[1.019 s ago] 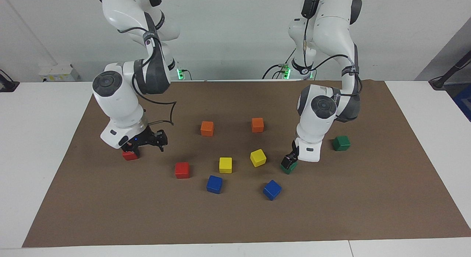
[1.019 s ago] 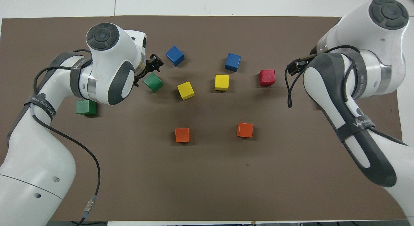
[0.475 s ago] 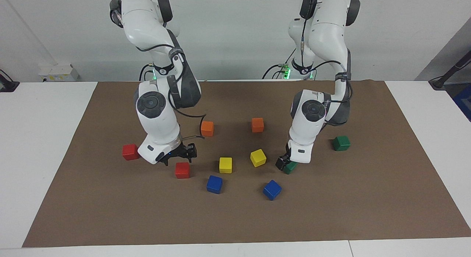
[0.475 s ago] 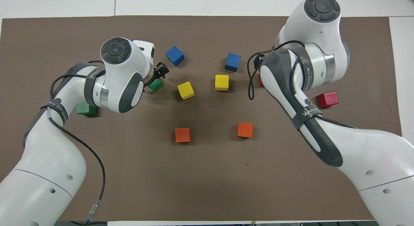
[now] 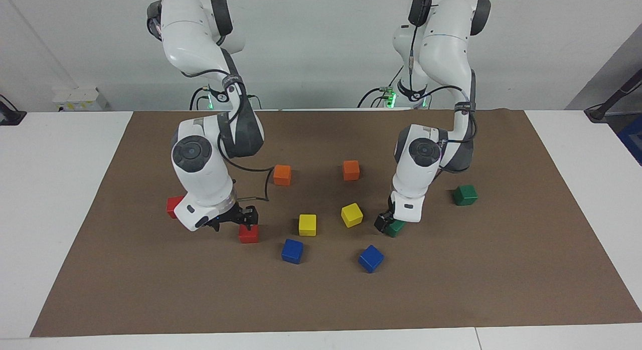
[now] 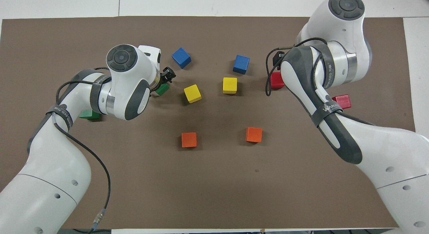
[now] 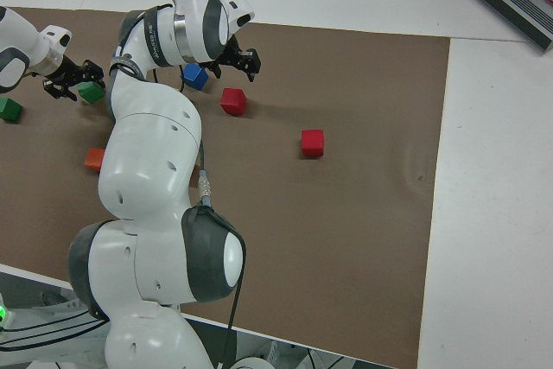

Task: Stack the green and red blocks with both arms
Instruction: 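Grasp green with the left gripper while the right gripper grasps the other red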

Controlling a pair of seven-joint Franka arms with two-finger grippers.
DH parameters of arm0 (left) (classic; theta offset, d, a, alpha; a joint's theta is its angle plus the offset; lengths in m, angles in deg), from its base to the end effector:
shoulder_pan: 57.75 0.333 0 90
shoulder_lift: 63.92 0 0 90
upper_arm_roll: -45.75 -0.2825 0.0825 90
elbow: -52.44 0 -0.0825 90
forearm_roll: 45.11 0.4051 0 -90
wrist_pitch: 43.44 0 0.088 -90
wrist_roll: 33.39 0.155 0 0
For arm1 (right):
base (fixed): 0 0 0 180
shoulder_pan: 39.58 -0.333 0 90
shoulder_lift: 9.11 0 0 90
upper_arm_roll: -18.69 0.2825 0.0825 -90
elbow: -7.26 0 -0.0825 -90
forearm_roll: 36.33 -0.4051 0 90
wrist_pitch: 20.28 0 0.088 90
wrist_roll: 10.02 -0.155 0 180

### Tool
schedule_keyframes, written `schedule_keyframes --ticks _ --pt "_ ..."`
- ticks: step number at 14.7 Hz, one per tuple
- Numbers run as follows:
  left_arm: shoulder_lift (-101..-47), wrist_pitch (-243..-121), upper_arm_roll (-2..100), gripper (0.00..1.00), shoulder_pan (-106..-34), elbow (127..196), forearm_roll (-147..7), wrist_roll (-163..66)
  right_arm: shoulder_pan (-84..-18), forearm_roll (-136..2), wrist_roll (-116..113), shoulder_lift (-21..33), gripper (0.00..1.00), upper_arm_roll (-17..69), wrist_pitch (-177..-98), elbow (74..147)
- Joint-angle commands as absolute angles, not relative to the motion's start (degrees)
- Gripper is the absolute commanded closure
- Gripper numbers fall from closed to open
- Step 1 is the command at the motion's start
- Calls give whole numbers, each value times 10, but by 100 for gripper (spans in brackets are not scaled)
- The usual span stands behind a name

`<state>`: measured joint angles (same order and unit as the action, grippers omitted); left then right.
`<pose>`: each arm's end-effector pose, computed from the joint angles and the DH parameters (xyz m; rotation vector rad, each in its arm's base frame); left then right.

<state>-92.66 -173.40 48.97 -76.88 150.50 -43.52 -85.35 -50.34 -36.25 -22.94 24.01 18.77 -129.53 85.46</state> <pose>0.6287 -0.2550 0.2150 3.0038 0.7786 0.0646 0.7005 0.1338 0.2960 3.1326 -0.0564 -0.0552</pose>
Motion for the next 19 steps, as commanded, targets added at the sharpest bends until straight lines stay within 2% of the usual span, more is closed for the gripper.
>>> schedule_keyframes --ticks 1,7,9,10,11,12,13,16,19 --pt "-920 -1750 482 0 -776 1519 -422 -871 -502 -360 -268 231 9 191 -1313 885" --pt "-923 -1749 481 1 -776 1513 -422 -872 -511 -358 -267 225 10 192 -1339 912" --pt "-926 -1742 481 6 -775 1504 -421 -871 -512 -357 -252 219 9 191 -1370 941" --pt "-926 -1742 481 15 -775 1504 -422 -871 -512 -356 -247 217 9 192 -1381 952" --pt "-926 -1742 481 41 -775 1504 -422 -871 -512 -356 -244 214 9 192 -1390 959" --pt "-926 -1740 481 94 -775 1504 -421 -871 -512 -356 -241 212 8 193 -1391 965" --pt "-926 -1729 481 100 -776 1503 -421 -871 -514 -356 -228 211 8 194 -1391 966" --pt "-927 -1620 483 100 -770 1447 -391 -862 -521 -356 -220 210 8 195 -1390 966" --pt "-872 -1577 484 100 -760 1477 -393 -793 -528 -356 -218 210 7 195 -1391 966"
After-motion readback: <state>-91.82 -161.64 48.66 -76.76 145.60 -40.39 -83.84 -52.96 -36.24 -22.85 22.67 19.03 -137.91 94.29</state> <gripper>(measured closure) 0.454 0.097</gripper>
